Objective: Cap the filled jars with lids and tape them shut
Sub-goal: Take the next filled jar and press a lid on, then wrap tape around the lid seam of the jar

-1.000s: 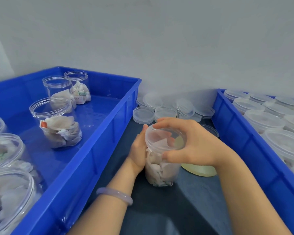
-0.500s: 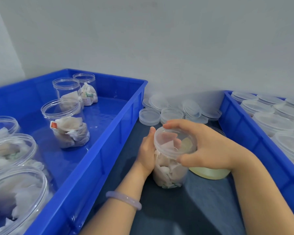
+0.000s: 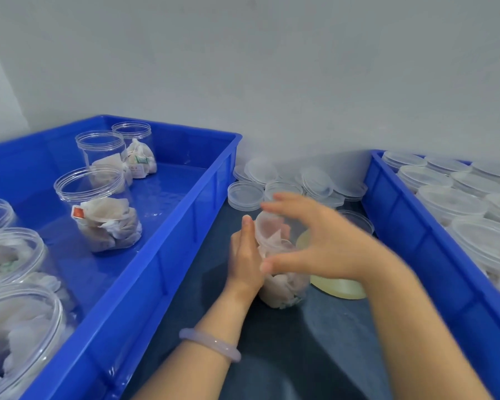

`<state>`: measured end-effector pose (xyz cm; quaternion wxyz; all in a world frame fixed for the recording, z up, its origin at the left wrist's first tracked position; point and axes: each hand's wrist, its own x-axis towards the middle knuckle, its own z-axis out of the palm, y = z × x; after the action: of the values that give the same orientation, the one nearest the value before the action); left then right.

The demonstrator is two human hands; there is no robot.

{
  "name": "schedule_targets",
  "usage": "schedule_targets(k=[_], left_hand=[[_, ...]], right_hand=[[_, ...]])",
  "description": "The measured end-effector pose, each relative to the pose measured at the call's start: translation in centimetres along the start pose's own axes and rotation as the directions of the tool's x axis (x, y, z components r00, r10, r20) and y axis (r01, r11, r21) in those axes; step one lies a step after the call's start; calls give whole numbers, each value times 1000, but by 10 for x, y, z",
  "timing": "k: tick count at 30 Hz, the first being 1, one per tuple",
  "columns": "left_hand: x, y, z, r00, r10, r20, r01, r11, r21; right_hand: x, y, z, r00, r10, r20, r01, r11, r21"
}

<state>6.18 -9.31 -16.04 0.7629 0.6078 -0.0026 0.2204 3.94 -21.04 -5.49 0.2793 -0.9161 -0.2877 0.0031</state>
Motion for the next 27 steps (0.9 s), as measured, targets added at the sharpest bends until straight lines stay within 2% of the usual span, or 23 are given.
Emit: schedule_targets(k=[2, 4, 6, 9, 11, 13, 15, 17, 18, 19, 21, 23, 24, 25, 26, 27], left_hand=[[-2, -2, 4, 996, 24, -82, -25, 1000, -5], [-3, -5, 7, 987, 60, -150, -60, 998, 1], [-2, -7, 7, 990, 28, -136, -29, 1000, -10], [1, -1, 3, 996, -85, 21, 88, 985, -152], [0, 1, 1, 989, -121, 86, 131, 984, -123], [-1, -1, 2, 998, -63, 15, 64, 998, -21], [-4, -3, 4, 995, 17, -100, -8, 996, 91], [-7, -2, 7, 992, 46, -119, -24, 983, 182], [-8, 1, 7, 990, 58, -130, -30, 978, 207], [-9, 3, 7, 986, 66, -152, -30, 974, 224], [-11, 6, 4, 972, 111, -209, -50, 959, 278], [-10, 8, -2, 949, 136, -284, -49, 955, 294], [-7, 6, -5, 942, 140, -306, -47, 955, 291], [-3, 5, -9, 941, 134, -309, -38, 953, 299], [-2, 4, -12, 948, 114, -298, -15, 949, 315], [0, 3, -15, 954, 99, -284, 1, 943, 332]], right_hand=[[9, 5, 20, 983, -20, -183, 14, 999, -30], [12, 4, 33, 928, -29, -371, -10, 994, -104], [11, 4, 33, 930, -55, -363, -7, 986, -168], [7, 8, 19, 989, -33, -145, 39, 999, 33], [5, 10, 18, 983, -21, -182, 46, 989, 137], [7, 10, 31, 939, 27, -342, 25, 989, 146], [10, 5, 50, 855, 53, -517, -26, 998, 61], [13, 2, 64, 778, 64, -624, -60, 998, 28], [13, 1, 64, 765, 54, -642, -46, 999, 29], [12, 2, 63, 772, 44, -634, -15, 999, 51], [8, 12, 53, 826, 85, -558, 43, 976, 213], [-6, 37, 47, 861, 224, -457, -26, 916, 399], [-14, 53, 47, 871, 295, -392, -129, 909, 397], [-24, 67, 49, 881, 350, -319, -266, 923, 278], [-32, 78, 54, 892, 375, -254, -372, 926, 61], [-39, 87, 60, 907, 368, -206, -401, 904, -151]])
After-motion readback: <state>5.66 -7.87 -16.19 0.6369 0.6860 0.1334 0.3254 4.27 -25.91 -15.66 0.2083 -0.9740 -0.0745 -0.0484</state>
